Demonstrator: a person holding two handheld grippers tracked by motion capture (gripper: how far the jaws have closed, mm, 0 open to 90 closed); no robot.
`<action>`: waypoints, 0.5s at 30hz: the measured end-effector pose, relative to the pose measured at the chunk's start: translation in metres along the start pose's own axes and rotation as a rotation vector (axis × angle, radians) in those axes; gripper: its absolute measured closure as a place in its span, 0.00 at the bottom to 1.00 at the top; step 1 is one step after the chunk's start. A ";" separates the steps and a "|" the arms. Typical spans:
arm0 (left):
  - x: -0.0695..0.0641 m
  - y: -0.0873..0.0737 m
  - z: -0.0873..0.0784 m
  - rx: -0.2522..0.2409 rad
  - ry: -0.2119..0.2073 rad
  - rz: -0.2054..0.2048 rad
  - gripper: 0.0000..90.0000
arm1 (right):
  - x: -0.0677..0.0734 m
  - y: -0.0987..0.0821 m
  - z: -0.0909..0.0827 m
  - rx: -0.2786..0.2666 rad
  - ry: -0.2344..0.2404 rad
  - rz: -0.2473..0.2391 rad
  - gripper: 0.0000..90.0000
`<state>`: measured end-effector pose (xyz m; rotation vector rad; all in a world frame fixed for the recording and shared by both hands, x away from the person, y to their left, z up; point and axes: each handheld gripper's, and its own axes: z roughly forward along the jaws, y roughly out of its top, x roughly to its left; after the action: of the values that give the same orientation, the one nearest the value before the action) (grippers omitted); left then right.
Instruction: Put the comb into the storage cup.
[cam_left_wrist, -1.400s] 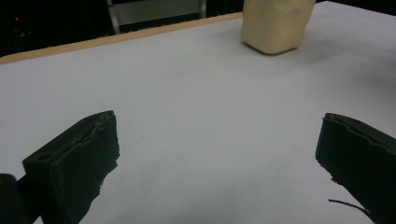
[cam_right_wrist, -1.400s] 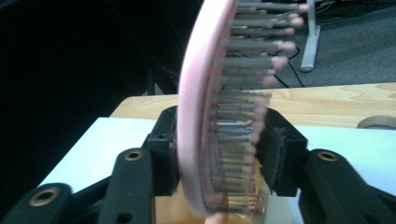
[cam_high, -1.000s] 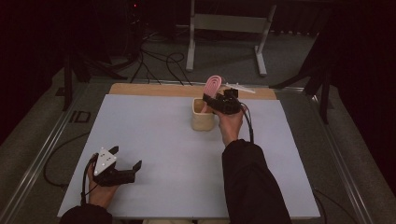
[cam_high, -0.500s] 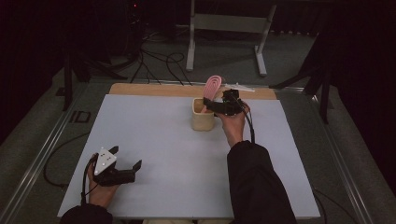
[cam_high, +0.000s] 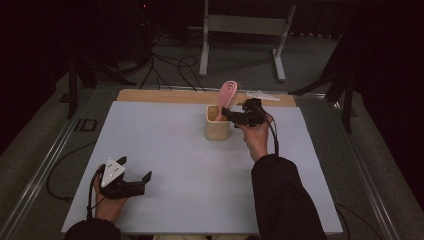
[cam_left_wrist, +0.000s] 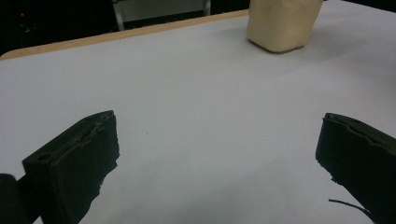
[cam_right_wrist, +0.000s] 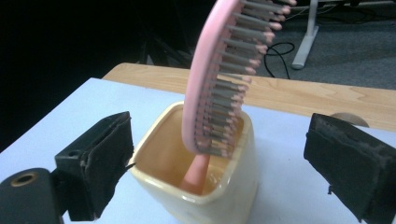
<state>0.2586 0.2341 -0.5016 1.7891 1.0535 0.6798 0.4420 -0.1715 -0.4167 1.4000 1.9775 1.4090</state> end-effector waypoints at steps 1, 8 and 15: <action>0.000 0.000 0.000 0.001 0.000 0.000 0.00 | -0.001 -0.001 -0.001 0.003 0.003 -0.003 0.09; 0.000 0.000 0.001 0.003 0.005 0.002 0.00 | -0.006 -0.011 -0.011 0.014 0.004 -0.010 0.09; 0.000 0.000 0.001 0.006 0.005 -0.002 0.00 | -0.011 -0.022 -0.022 0.017 0.010 -0.013 0.09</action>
<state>0.2592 0.2337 -0.5023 1.7927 1.0611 0.6805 0.4203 -0.1927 -0.4283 1.3876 2.0062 1.3990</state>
